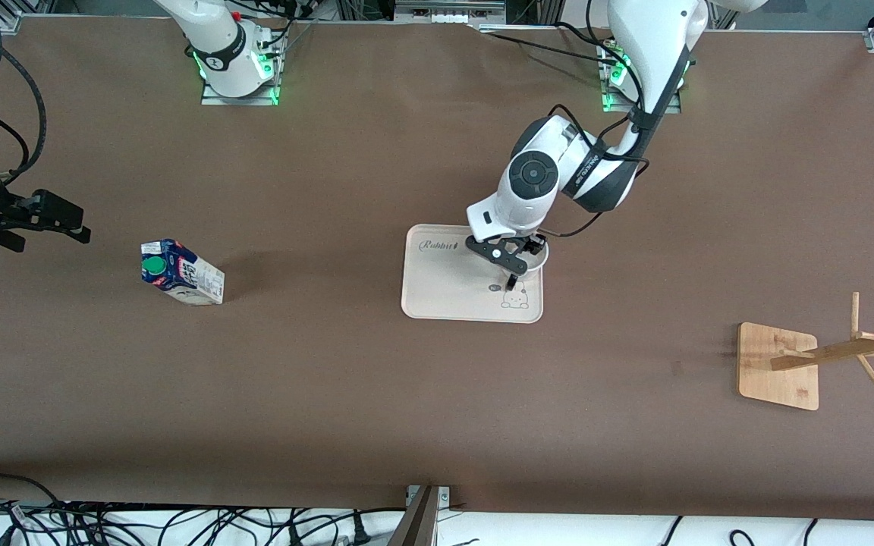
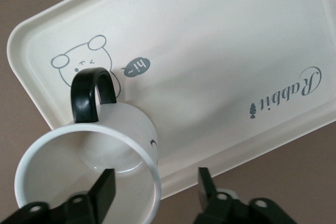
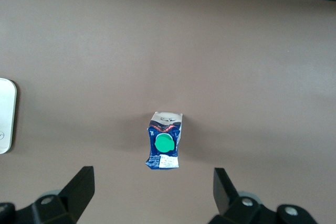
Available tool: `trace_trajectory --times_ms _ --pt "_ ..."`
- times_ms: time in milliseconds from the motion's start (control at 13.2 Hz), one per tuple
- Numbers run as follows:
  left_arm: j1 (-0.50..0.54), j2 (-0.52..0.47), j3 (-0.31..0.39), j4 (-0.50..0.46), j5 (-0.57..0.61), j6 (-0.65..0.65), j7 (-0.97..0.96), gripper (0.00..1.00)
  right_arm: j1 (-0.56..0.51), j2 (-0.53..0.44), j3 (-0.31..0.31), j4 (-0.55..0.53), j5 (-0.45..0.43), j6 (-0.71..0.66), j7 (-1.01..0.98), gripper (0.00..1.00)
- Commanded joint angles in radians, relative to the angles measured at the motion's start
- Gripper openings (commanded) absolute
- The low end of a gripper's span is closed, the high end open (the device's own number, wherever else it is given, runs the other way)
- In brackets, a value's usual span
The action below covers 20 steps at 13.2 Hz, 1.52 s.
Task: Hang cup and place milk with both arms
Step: 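Lift the white mug and carry it to the wooden stand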
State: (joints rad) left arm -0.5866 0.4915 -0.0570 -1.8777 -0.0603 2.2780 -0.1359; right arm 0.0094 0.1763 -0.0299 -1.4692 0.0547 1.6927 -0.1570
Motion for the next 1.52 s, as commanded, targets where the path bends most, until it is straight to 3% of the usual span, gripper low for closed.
trace_trajectory --times_ms 0,608,912,1064,1292,1444 --pt "-0.007 -0.033 0.006 -0.031 0.019 0.012 0.007 0.0 0.001 0.008 0.005 0.024 -0.015 -0.01 0.017 1.0" --pt "0.004 -0.068 0.022 0.071 0.077 0.0 0.009 0.0 0.003 0.006 0.005 0.026 -0.013 -0.01 0.017 1.0" --pt "0.15 -0.18 0.022 0.1 0.077 -0.084 0.01 0.0 0.003 0.006 0.002 0.026 -0.013 -0.011 0.017 1.0" --pt "0.229 -0.209 0.023 0.187 0.077 -0.167 0.009 0.0 0.003 0.006 0.002 0.026 -0.015 -0.011 0.017 1.0" --pt "0.335 -0.203 0.023 0.403 0.082 -0.389 0.016 0.0 0.003 0.006 -0.002 0.024 -0.01 -0.013 0.017 1.0" --pt "0.396 -0.209 0.023 0.446 0.08 -0.445 0.044 0.0 0.003 0.006 -0.001 0.026 -0.012 -0.013 0.017 1.0"
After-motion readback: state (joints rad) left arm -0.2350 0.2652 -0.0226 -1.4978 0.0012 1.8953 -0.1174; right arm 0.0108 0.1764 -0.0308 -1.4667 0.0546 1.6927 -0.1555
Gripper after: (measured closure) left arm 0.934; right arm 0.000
